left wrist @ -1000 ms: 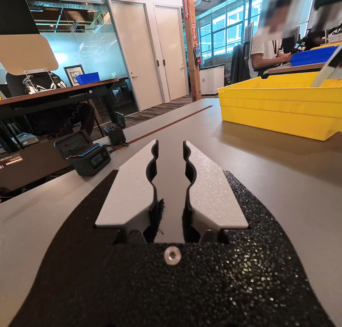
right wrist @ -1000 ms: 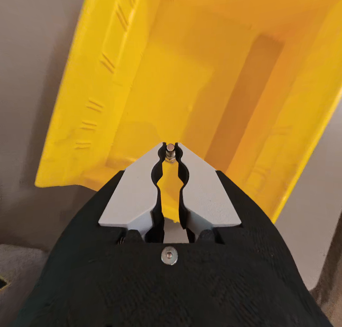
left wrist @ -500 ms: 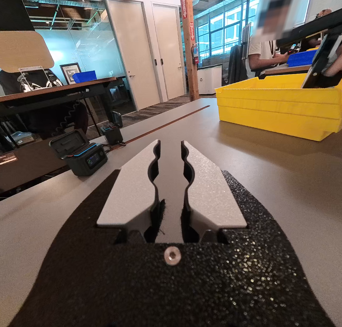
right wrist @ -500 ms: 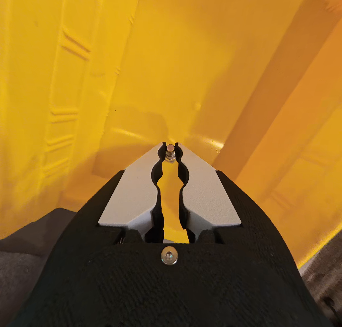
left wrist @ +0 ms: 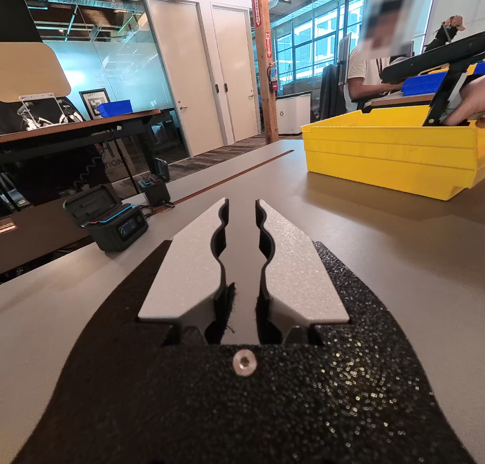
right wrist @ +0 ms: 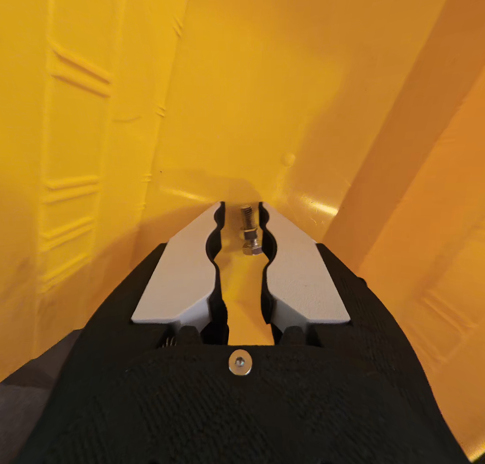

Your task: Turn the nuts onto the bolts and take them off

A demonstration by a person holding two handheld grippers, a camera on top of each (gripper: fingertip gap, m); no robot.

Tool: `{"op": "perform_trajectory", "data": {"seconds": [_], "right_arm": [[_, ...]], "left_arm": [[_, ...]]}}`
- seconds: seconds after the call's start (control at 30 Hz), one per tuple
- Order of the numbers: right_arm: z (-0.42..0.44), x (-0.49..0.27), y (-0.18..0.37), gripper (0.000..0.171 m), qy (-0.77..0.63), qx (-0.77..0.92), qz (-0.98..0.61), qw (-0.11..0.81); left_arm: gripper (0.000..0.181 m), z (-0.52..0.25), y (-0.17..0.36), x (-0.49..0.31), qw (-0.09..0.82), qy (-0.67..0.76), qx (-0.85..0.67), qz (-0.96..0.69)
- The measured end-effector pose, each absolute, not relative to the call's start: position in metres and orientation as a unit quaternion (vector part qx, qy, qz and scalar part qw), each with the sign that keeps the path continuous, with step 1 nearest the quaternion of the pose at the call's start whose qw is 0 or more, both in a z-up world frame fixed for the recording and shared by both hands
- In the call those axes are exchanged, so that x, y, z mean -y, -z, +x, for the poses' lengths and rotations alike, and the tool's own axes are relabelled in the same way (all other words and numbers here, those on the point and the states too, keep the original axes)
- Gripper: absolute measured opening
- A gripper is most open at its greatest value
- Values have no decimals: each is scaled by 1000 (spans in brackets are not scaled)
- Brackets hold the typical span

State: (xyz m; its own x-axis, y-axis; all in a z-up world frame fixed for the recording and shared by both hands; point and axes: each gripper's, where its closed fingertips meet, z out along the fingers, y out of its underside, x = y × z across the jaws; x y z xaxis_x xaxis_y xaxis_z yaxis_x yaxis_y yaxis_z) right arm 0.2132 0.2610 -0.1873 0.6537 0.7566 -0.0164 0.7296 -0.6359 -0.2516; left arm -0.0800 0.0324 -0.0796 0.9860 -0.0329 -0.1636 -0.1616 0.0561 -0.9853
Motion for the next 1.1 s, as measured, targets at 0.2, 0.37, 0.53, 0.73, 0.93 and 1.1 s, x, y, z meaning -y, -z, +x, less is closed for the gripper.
{"op": "perform_trajectory", "data": {"seconds": [0.2,0.37,0.53,0.73,0.93,1.1], "right_arm": [[215,-273,164,41,-44,402,-899,169],[212,-284,116,42,-23,398,-880,259],[183,-279,46,42,-28,413,-825,383],[97,-218,-33,42,-162,465,-700,517],[-12,-127,-37,43,-341,494,-564,567],[-62,-106,22,31,-357,470,-512,625]], "left_arm": [[18,-81,80,-32,723,-44,-68,-686],[19,-83,79,-32,724,-42,-63,-685],[20,-84,78,-32,726,-40,-57,-684],[22,-85,77,-30,729,-41,-51,-682],[22,-96,65,-19,749,-81,-31,-657],[24,-106,65,-16,755,-70,-2,-652]]}}
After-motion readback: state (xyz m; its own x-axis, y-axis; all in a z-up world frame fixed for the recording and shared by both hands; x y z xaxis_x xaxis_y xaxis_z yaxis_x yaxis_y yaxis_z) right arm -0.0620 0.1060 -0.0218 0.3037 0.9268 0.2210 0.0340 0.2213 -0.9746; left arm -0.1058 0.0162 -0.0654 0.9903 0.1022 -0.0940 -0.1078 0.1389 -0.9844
